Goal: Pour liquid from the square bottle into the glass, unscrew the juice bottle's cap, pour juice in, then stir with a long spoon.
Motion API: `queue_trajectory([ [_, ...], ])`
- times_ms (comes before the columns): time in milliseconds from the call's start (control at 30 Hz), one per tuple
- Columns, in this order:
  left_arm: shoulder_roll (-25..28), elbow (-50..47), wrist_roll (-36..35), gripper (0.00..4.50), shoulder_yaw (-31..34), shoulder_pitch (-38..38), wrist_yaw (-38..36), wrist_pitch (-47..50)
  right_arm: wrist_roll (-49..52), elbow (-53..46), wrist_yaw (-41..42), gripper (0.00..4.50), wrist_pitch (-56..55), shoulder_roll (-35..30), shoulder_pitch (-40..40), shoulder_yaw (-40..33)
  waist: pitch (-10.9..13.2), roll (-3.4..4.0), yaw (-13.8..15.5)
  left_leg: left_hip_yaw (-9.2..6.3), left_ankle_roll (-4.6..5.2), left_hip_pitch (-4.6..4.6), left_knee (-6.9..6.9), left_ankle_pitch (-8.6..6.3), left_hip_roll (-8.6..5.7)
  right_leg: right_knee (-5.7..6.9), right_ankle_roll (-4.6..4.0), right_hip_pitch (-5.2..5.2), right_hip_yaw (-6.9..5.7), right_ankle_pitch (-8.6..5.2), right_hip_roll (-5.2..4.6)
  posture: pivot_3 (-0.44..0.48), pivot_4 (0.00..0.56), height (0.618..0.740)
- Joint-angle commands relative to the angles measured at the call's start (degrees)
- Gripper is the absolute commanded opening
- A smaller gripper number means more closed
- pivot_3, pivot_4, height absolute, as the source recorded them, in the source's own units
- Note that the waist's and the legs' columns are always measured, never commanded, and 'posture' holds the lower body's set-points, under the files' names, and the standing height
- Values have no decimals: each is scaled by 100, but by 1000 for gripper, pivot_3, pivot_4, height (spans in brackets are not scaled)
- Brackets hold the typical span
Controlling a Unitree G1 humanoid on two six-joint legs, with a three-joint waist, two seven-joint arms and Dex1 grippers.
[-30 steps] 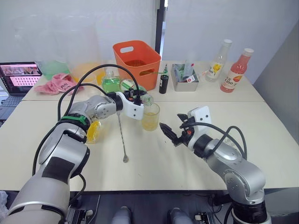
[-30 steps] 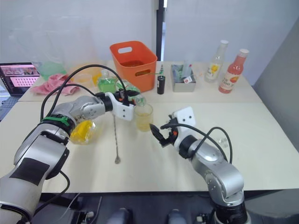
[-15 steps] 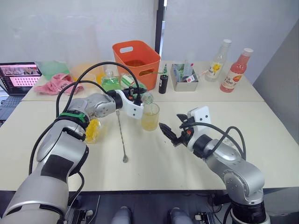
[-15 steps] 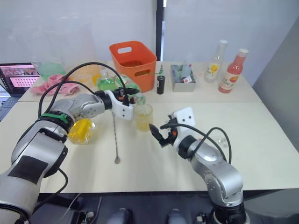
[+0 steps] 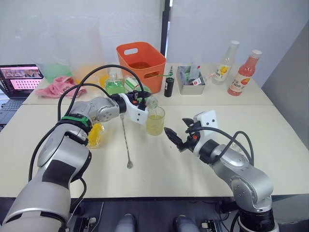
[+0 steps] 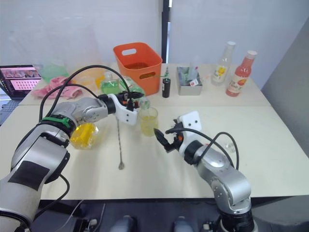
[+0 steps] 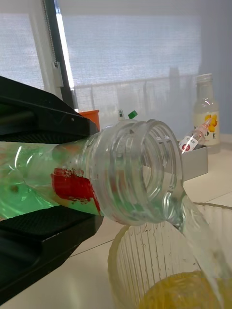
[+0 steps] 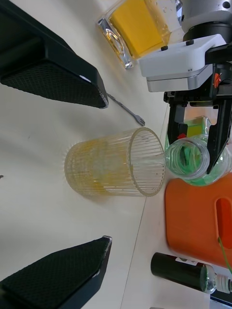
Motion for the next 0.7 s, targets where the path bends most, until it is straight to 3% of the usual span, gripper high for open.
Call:
queue_trajectory([
  [33, 54, -61, -244, 1383, 197, -315, 53, -77, 34, -300, -21, 4482, -69, 22, 6, -42, 0, 0, 0, 0, 0, 0, 0, 0, 0, 0, 0, 0, 0, 0, 0, 0, 150, 739],
  [500, -227, 31, -1945, 1383, 1197, 114, -1966, 26, 24, -211, 44, 4482, -91, -51, -17, -106, 0, 0, -6, -2, 0, 0, 5, 1, -1, 22, -1, 1, 0, 0, 0, 0, 150, 739],
  [700, -263, -129, -3362, 1383, 2159, -23, -3753, 636, 50, -107, 167, 4482, -139, -166, -88, -198, 0, 0, -15, -3, 0, 1, 6, 1, 0, 25, -1, 1, 0, 0, 0, 0, 150, 739],
])
